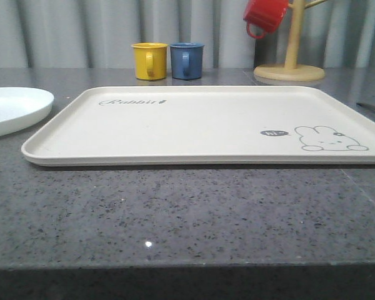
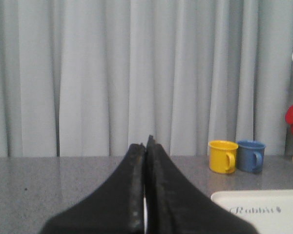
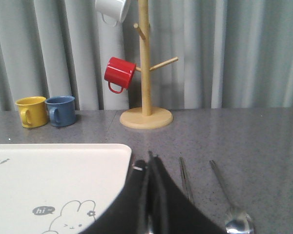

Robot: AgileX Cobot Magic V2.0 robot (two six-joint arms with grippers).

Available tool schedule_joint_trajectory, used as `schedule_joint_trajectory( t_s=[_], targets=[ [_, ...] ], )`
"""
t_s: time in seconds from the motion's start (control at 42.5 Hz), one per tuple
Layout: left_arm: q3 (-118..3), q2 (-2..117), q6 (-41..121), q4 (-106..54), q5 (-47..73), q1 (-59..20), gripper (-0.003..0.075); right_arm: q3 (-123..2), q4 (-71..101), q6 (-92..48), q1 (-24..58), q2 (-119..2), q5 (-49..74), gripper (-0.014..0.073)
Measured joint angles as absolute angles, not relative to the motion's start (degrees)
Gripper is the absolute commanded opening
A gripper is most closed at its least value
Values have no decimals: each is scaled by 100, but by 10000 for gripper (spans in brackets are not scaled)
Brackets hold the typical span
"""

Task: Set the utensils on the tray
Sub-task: 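Lower the left gripper toward the white plate's rim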

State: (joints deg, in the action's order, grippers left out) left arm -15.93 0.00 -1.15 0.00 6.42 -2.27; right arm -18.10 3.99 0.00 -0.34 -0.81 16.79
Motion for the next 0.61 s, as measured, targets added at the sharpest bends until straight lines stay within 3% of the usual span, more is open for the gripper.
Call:
schedule_joint_trajectory(
  t_s=[0.306, 0.612],
  targets=[
    [-3674, 1385, -115, 198, 2526, -227, -20, -3579, 408, 0, -34, -1764, 3302, -67],
    [-3806, 2462, -115, 198, 3104, -227, -20, -3792, 408, 0, -34, -3042, 3752, -67]
  ],
)
